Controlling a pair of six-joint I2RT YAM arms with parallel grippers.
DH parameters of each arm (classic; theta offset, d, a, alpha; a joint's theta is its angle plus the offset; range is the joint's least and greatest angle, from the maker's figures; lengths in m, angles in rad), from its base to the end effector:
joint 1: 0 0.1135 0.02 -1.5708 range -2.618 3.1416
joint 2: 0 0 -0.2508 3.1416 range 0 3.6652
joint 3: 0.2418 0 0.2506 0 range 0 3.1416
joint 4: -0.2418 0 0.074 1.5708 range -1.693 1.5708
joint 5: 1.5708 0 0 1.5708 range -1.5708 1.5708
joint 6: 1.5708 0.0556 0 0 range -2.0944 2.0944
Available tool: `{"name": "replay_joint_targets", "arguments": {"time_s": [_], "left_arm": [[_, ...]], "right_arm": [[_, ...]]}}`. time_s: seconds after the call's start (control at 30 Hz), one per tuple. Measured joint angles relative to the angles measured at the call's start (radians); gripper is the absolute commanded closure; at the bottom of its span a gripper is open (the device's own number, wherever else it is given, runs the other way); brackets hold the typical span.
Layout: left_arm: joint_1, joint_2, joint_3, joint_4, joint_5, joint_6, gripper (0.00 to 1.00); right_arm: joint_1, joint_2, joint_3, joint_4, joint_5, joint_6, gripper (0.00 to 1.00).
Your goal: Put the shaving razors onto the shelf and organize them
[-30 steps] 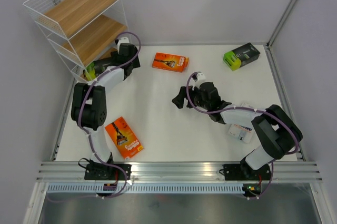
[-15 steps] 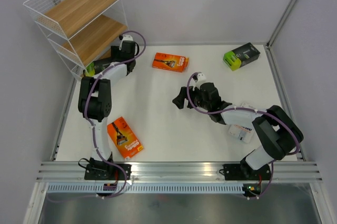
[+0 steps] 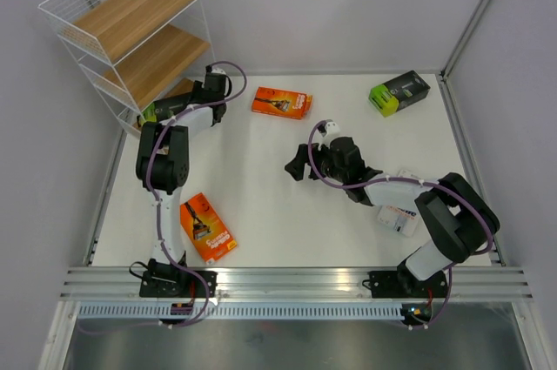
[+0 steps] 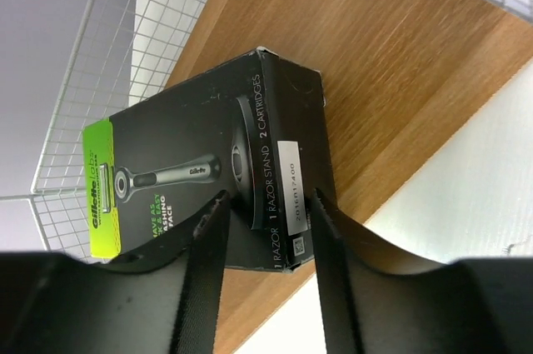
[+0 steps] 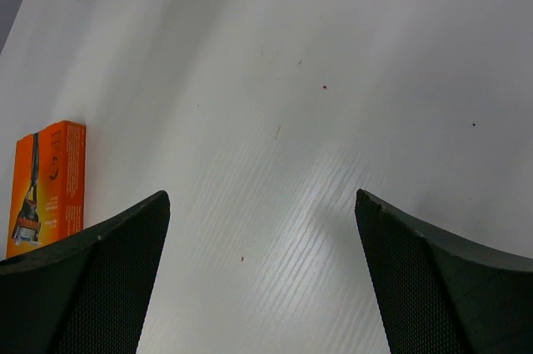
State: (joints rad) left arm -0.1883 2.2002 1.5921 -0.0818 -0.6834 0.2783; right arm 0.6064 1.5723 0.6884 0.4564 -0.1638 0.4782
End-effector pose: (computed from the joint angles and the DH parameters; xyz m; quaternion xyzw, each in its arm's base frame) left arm 0.4898 -0.0576 0.1519 0.0580 0.8622 0.3209 0.3877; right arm 0.2728 0.2003 0.1608 -0.0979 0.8336 0.3372 0.4263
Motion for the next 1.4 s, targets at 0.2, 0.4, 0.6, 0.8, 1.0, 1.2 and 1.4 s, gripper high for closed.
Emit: {"name": "replay_joint_targets", "arguments": {"time_s": [0.2, 0.4, 0.6, 0.8, 1.0, 1.2, 1.4], "left_arm": [[0.002, -0.030, -0.037, 0.002, 0.003, 0.010, 0.66], [0.003, -0.099, -0.123, -0.017, 0.004, 0.013, 0.70], [0.003, -0.183, -0.227, -0.043, 0.002, 0.012, 0.71], [0.012, -0.296, -0.360, -0.137, -0.007, 0.003, 0.71], [0.041, -0.320, -0.421, -0.227, -0.006, -0.016, 0.69], [0.035, -0.443, -0.420, -0.268, 0.158, -0.095, 0.60], [-0.013, -0.420, -0.238, -0.264, 0.195, -0.084, 0.55]], "right_arm": [[0.000, 0.000, -0.023, 0.009, -0.001, 0.001, 0.02], [0.000, -0.008, -0.051, 0.022, -0.002, 0.002, 0.02], [0.000, -0.030, -0.072, 0.035, -0.005, 0.002, 0.02], [0.000, -0.054, -0.104, 0.063, -0.014, 0.002, 0.02], [0.000, -0.061, -0.121, 0.075, -0.024, 0.002, 0.02], [0.000, -0.061, -0.122, 0.082, -0.031, 0.002, 0.02], [0.000, -0.061, -0.122, 0.083, -0.031, 0.002, 0.02]]}}
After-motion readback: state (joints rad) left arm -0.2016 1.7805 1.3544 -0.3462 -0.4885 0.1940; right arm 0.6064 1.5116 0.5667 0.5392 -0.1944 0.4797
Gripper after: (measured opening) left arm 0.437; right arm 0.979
